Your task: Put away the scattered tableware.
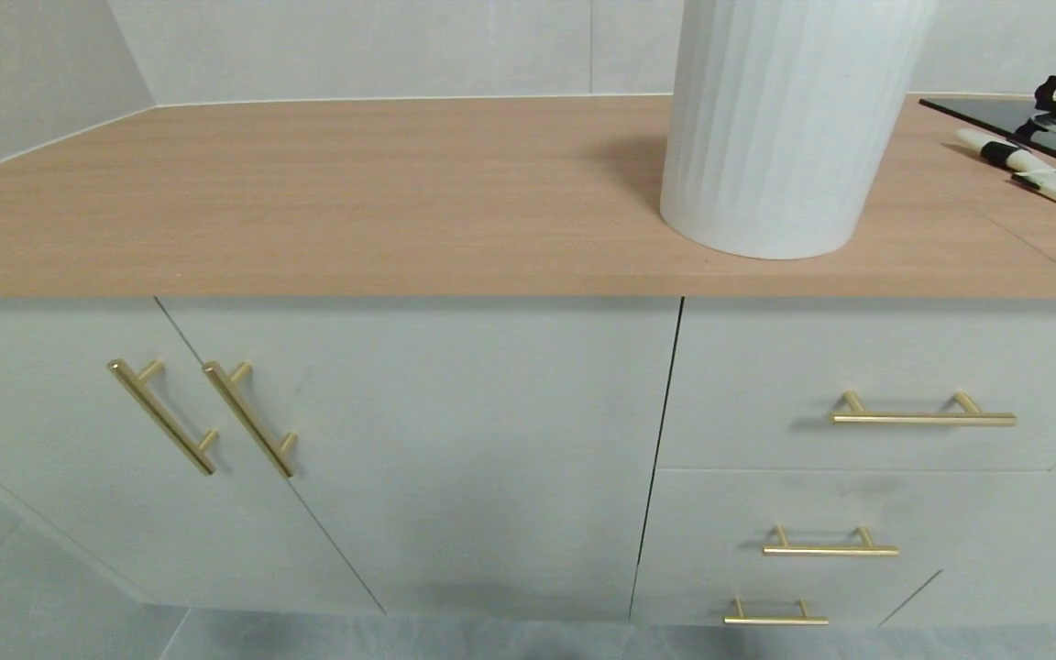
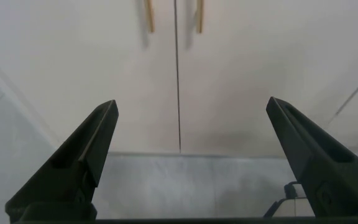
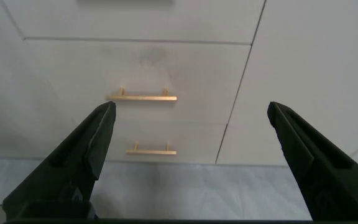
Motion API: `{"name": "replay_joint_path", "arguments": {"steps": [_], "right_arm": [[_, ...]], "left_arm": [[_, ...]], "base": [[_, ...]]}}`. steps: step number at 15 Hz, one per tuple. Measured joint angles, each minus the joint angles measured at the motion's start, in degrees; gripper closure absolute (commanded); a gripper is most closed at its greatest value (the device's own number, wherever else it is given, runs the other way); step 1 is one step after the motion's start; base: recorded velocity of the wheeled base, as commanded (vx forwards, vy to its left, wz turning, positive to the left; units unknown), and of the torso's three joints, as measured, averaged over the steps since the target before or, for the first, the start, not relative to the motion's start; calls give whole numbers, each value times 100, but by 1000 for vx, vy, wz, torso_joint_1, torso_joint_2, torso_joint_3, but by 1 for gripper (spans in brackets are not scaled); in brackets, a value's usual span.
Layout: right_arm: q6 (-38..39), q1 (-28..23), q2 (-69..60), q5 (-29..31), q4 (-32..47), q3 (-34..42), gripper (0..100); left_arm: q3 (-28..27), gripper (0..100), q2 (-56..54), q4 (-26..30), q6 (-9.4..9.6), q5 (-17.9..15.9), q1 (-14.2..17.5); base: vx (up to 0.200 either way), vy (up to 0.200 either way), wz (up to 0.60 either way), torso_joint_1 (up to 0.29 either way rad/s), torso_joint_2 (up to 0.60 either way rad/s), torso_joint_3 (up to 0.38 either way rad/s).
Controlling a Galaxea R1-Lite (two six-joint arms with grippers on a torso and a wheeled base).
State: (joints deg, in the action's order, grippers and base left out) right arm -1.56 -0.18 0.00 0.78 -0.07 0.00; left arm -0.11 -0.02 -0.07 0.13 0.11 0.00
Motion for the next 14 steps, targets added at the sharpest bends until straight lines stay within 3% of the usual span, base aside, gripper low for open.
{"name": "replay_joint_path", "arguments": {"steps": [2,5,14], "right_arm": [[1,0,0,1,0,0,0],[0,2,0,1,0,0,0],[1,2,5,0,0,0,0]], "left_arm": [[-2,0,0,7,-4,-1,0],[-5,0,0,-2,-4,-1,0],[-5,0,0,2,0,-1,0]], "base": [[0,0,0,0,0,0],[0,0,-600,1,1,2],[0,0,0,0,0,0]]}}
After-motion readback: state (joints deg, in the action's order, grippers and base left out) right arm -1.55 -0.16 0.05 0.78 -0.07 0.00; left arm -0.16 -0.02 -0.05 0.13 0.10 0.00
